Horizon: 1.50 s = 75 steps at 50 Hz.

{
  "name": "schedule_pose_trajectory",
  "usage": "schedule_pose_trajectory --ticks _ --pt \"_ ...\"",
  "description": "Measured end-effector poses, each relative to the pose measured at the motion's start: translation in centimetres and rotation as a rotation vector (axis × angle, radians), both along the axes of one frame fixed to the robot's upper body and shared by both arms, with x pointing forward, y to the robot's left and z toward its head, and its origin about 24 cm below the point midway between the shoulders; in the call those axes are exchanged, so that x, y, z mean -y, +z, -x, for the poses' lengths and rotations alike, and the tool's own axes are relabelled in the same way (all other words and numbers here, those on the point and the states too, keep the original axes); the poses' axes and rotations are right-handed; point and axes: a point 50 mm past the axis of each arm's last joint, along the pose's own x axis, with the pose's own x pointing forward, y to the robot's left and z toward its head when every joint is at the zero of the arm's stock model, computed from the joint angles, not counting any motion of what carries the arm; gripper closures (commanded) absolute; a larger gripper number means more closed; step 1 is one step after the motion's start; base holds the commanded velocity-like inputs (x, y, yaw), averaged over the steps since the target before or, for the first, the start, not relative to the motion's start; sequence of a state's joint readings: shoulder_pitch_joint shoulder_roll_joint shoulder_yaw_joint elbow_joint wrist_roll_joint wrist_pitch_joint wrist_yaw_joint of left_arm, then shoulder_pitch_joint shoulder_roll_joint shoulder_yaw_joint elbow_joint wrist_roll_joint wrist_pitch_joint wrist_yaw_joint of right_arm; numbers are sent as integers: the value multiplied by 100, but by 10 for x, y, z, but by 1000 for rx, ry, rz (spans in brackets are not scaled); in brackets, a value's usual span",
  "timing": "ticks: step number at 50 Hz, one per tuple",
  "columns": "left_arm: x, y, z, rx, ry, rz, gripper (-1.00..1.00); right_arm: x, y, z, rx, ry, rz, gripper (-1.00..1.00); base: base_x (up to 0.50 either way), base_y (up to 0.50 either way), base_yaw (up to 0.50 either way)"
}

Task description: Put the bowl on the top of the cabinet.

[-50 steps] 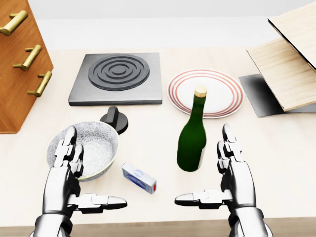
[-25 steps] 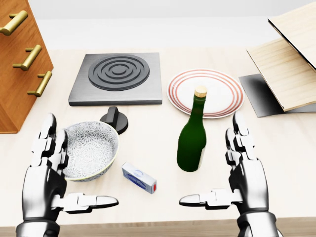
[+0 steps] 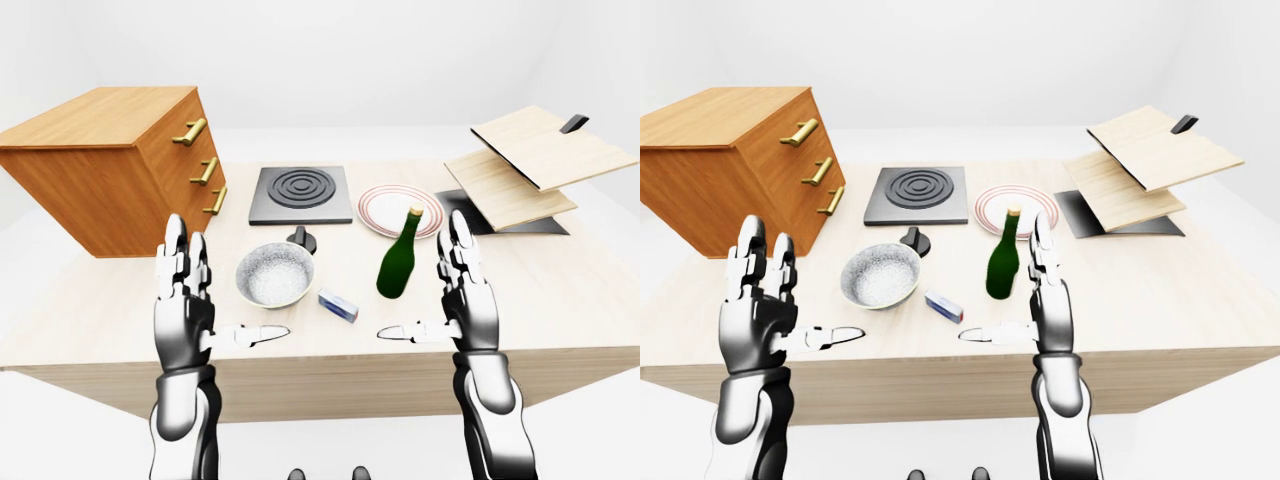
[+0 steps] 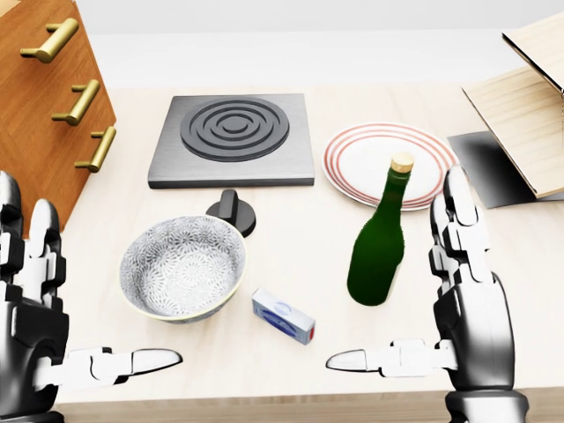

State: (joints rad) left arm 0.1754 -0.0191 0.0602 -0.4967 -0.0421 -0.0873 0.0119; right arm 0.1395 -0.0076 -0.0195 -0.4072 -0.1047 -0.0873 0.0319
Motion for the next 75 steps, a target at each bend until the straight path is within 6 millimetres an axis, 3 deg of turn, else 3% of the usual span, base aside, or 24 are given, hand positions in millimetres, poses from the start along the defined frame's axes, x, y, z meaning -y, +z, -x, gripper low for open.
schedule_pose_trajectory --ticks 75 --pt "-1 2 2 6 3 -9 -100 -1 1 2 5 3 4 -100 0 47 0"
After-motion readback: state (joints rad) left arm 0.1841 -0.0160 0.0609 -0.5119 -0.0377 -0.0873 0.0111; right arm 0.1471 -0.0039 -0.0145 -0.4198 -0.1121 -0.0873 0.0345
